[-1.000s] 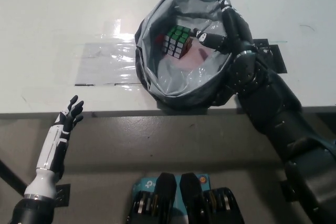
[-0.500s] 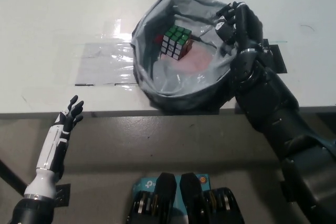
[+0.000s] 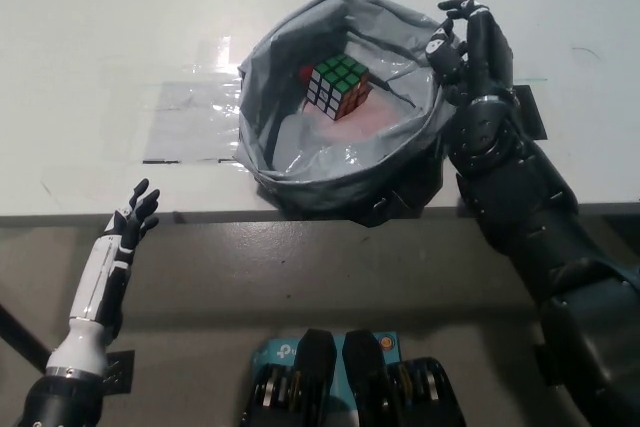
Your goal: Use the right hand to pick up a rubix's cube and place it into a plastic bag and lift the bag
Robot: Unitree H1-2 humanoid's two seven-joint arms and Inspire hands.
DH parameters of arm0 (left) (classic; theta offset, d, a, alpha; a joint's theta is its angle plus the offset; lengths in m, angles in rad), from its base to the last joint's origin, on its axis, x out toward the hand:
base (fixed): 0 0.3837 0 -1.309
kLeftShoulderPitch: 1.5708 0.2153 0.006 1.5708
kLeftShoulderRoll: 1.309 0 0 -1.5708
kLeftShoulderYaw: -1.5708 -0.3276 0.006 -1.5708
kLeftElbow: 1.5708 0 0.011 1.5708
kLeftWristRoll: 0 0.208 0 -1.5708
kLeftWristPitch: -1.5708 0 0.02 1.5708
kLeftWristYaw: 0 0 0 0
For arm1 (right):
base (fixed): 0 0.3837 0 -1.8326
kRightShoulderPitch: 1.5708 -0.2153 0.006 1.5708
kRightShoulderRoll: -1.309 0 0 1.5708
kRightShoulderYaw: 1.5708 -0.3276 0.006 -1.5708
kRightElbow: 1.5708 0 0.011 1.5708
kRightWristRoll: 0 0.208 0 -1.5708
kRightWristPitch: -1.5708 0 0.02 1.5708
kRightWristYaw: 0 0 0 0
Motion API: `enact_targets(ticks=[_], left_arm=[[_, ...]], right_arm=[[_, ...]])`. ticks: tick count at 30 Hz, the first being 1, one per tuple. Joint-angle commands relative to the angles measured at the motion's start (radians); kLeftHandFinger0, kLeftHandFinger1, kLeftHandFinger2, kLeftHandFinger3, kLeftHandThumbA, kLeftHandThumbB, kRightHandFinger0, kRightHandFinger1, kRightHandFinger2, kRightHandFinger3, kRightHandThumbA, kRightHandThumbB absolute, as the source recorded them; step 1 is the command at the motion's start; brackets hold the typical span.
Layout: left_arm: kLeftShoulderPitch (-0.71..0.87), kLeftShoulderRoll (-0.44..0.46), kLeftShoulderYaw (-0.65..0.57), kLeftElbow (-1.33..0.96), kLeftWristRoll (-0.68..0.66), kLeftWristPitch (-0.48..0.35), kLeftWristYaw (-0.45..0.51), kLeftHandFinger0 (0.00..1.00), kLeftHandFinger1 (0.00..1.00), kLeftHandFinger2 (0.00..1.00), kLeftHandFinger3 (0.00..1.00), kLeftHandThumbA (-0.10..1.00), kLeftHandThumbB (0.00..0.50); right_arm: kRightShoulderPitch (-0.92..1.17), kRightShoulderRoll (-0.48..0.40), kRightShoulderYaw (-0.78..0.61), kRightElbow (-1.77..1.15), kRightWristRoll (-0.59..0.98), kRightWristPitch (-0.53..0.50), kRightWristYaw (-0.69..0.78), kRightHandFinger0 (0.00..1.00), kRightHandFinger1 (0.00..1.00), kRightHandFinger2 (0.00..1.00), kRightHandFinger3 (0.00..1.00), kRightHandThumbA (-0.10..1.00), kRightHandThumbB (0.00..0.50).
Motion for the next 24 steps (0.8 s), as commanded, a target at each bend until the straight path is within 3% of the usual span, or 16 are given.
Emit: enact_targets(ticks=[1, 8, 13, 14, 15, 16, 17, 18, 19, 20, 21, 24], left_arm=[[-0.023, 0.014, 0.005, -0.014, -0.01, -0.038, -0.002, 1.0, 1.0, 1.0, 1.0, 1.0, 0.236], [-0.023, 0.017, 0.001, -0.028, 0.003, -0.03, -0.001, 1.0, 1.0, 1.0, 1.0, 1.0, 0.21], [-0.026, 0.017, 0.0, -0.02, 0.005, -0.041, 0.0, 1.0, 1.0, 1.0, 1.0, 1.0, 0.222], [-0.027, 0.017, 0.0, -0.018, 0.005, -0.043, -0.001, 1.0, 1.0, 1.0, 1.0, 1.0, 0.205], [-0.027, 0.018, -0.001, -0.018, 0.005, -0.043, -0.002, 1.0, 1.0, 1.0, 1.0, 1.0, 0.205], [-0.027, 0.018, -0.001, -0.017, 0.004, -0.044, -0.002, 1.0, 1.0, 1.0, 1.0, 1.0, 0.203], [-0.028, 0.018, -0.002, -0.016, 0.006, -0.047, -0.002, 1.0, 1.0, 1.0, 1.0, 1.0, 0.202], [-0.028, 0.018, -0.002, -0.016, 0.005, -0.047, -0.003, 1.0, 1.0, 1.0, 1.0, 1.0, 0.206], [-0.026, 0.017, -0.002, -0.019, 0.004, -0.046, -0.003, 1.0, 1.0, 1.0, 1.0, 1.0, 0.201], [-0.024, 0.017, -0.002, -0.02, 0.004, -0.045, -0.003, 1.0, 1.0, 1.0, 1.0, 1.0, 0.201], [-0.024, 0.016, -0.002, -0.022, 0.003, -0.044, -0.003, 1.0, 1.0, 1.0, 1.0, 1.0, 0.199], [-0.027, 0.02, -0.005, -0.021, 0.011, -0.046, -0.004, 1.0, 1.0, 1.0, 1.0, 1.0, 0.179]], right_arm=[[-0.042, -0.014, -0.085, -0.02, 0.135, -0.07, 0.075, 0.0, 0.29, 0.79, 0.78, -0.1, 0.226], [-0.053, -0.004, -0.234, -0.062, 0.278, -0.069, 0.161, 0.0, 0.36, 0.79, 0.76, -0.1, 0.179], [-0.054, 0.003, -0.292, -0.108, 0.339, -0.066, 0.228, 0.0, 0.39, 0.81, 0.8, -0.1, 0.153], [-0.052, 0.002, -0.283, -0.121, 0.328, -0.05, 0.23, 0.03, 0.43, 0.83, 0.81, -0.1, 0.199], [-0.05, 0.0, -0.272, -0.127, 0.315, -0.043, 0.228, 0.03, 0.43, 0.83, 0.81, -0.1, 0.199], [-0.049, -0.001, -0.265, -0.132, 0.307, -0.038, 0.226, 0.03, 0.45, 0.84, 0.81, -0.1, 0.26], [-0.044, -0.006, -0.231, -0.146, 0.268, -0.017, 0.219, 0.2, 0.64, 1.0, 1.0, -0.01, 0.316], [-0.033, -0.014, -0.181, -0.178, 0.222, 0.021, 0.237, 0.49, 0.96, 1.0, 1.0, 0.19, 0.361], [-0.023, -0.025, -0.125, -0.2, 0.176, 0.048, 0.264, 0.98, 1.0, 1.0, 1.0, 0.54, 0.442], [-0.02, -0.033, -0.093, -0.209, 0.149, 0.06, 0.277, 0.98, 1.0, 1.0, 1.0, 0.54, 0.442], [-0.015, -0.044, -0.041, -0.226, 0.11, 0.085, 0.284, 1.0, 1.0, 1.0, 1.0, 0.71, 0.489], [-0.002, -0.049, 0.038, -0.287, 0.062, 0.092, 0.244, 1.0, 1.0, 1.0, 1.0, 0.77, 0.5]])
